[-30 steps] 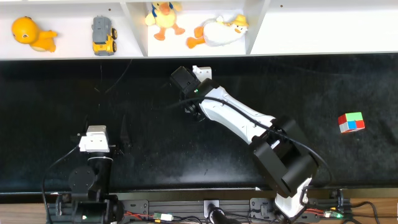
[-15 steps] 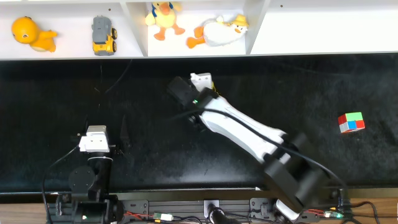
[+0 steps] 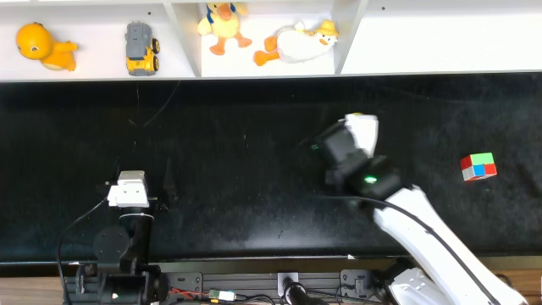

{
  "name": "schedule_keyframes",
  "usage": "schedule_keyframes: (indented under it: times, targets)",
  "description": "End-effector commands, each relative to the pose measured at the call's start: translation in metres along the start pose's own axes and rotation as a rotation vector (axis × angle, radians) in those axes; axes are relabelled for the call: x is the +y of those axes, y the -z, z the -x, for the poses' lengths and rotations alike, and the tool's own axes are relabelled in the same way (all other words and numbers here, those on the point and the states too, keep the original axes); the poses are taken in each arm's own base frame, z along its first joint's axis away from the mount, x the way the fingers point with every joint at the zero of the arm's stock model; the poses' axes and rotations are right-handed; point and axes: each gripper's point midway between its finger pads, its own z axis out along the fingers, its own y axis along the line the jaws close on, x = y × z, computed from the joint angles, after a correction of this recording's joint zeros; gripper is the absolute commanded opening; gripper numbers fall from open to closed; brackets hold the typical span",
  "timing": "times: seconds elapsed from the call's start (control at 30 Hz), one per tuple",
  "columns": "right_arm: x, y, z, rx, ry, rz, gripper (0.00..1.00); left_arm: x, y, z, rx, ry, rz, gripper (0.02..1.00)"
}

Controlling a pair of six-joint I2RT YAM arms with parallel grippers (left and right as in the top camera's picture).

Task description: Store Toys

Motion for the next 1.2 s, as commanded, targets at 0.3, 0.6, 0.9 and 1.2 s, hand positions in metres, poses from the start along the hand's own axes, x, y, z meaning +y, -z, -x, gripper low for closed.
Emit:
schedule_keyframes:
  times: [0.3, 0.6, 0.9, 1.2]
  targets:
    - [-0.068, 0.002, 0.052, -0.037, 0.092, -0.074, 0.045, -0.004, 0.001, 0.001, -0.008, 0.002, -0.019, 0.998]
    - [-0.065, -0.017, 0.117, -0.093, 0.250, -0.055, 0.040, -0.004, 0.001, 0.001, -0.008, 0.002, -0.019, 0.998]
    - [-0.051, -0.056, 0.175, -0.127, 0.287, -0.001, 0.042, -0.004, 0.001, 0.001, -0.008, 0.002, -0.019, 0.998]
    - [-0.034, -0.093, 0.206, -0.131, 0.316, 0.041, 0.045, -0.004, 0.001, 0.001, -0.008, 0.002, -0.019, 0.998]
